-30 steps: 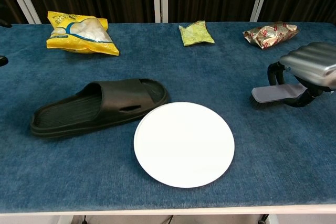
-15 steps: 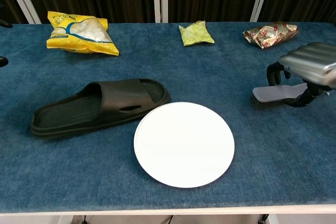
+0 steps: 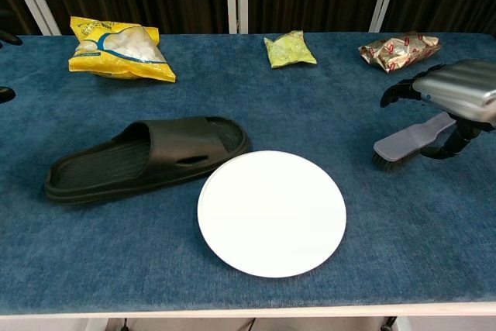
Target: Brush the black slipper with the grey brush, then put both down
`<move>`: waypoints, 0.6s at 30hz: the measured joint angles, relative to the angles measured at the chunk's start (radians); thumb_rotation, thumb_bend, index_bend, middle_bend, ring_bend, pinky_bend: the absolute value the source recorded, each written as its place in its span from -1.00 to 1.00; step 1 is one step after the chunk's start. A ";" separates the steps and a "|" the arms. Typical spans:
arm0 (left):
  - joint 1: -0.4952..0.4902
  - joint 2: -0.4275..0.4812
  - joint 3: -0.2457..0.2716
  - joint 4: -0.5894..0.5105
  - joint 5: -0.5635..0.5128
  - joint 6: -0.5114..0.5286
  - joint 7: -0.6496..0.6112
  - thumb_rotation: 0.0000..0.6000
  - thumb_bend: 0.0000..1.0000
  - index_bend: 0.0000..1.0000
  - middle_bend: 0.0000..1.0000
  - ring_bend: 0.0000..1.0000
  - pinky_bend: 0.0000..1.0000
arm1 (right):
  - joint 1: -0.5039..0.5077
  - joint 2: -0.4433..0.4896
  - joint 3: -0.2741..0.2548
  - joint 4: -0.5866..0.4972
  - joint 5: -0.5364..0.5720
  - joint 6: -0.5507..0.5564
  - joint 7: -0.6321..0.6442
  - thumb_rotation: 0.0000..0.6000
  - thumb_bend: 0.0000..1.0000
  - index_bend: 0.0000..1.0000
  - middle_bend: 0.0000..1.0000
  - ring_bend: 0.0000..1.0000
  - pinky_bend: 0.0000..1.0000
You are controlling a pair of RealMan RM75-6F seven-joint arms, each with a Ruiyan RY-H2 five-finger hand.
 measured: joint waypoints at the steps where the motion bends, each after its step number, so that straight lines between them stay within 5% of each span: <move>1: 0.000 0.001 0.000 -0.001 0.001 0.001 0.001 -0.17 -0.91 -0.86 -0.66 -0.67 -0.44 | -0.006 0.009 -0.001 -0.010 -0.011 0.012 0.005 1.00 -0.65 -0.95 -0.93 -0.99 -0.96; 8: 0.009 0.005 0.000 -0.010 0.006 0.019 0.023 -0.16 -0.90 -0.86 -0.66 -0.67 -0.44 | -0.097 0.085 -0.017 -0.105 -0.096 0.175 0.058 1.00 -0.73 -1.00 -1.00 -1.00 -1.00; 13: 0.023 0.007 0.007 -0.011 0.009 0.036 0.074 0.52 -0.88 -0.84 -0.66 -0.67 -0.44 | -0.242 0.150 -0.041 -0.150 -0.171 0.370 0.193 1.00 -0.74 -1.00 -1.00 -1.00 -1.00; 18: 0.061 0.005 0.020 -0.005 0.002 0.075 0.156 0.50 -0.88 -0.83 -0.66 -0.67 -0.45 | -0.395 0.178 -0.069 -0.138 -0.230 0.530 0.341 1.00 -0.73 -1.00 -1.00 -1.00 -1.00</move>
